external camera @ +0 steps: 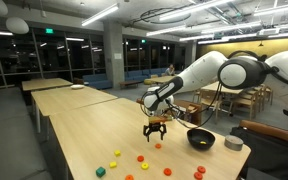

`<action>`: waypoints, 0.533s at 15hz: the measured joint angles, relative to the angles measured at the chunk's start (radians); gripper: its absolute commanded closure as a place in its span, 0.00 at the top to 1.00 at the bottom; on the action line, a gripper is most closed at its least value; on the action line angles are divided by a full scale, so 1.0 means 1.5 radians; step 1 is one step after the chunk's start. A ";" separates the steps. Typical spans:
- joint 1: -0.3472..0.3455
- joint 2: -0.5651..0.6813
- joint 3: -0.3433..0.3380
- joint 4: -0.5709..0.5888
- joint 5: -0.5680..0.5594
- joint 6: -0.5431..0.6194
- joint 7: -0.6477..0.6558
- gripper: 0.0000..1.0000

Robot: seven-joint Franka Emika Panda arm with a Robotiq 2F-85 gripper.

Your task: Put some of the rings in the bowl

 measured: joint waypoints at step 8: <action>0.005 0.001 -0.002 -0.030 0.001 0.014 0.003 1.00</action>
